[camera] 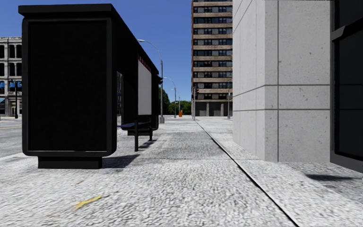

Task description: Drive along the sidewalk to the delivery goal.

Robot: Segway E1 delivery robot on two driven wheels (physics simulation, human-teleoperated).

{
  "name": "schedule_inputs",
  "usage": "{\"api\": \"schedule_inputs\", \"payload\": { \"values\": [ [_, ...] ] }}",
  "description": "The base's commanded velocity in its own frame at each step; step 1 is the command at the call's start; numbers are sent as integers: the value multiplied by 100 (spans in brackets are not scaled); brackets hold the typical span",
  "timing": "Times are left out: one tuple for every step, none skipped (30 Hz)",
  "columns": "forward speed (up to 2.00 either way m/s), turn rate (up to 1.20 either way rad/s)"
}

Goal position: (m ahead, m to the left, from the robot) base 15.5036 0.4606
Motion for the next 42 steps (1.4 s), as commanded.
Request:
{"api": "schedule_inputs", "payload": {
  "values": [
    [200, 0],
    [200, 0],
    [200, 0],
    [200, 0],
    [200, 0],
    [200, 0],
    [200, 0],
    [200, 0],
    [200, 0],
    [200, 0],
    [200, 0],
    [200, 0],
    [200, 0],
    [200, 0],
    [200, 0],
    [200, 0],
    [200, 0],
    [200, 0],
    [200, 0],
    [200, 0],
    [200, 0],
    [200, 0],
    [200, 0],
    [200, 0],
    [200, 0],
    [200, 0],
    [200, 0],
    [200, 0],
    [200, 0],
    [200, 0],
    [200, 0],
    [200, 0],
    [200, 0],
    [200, 0],
    [200, 0],
    [200, 0],
    [200, 0],
    [200, 0],
    [200, 0],
    [200, 0],
    [200, 0],
    [200, 0]
  ]
}}
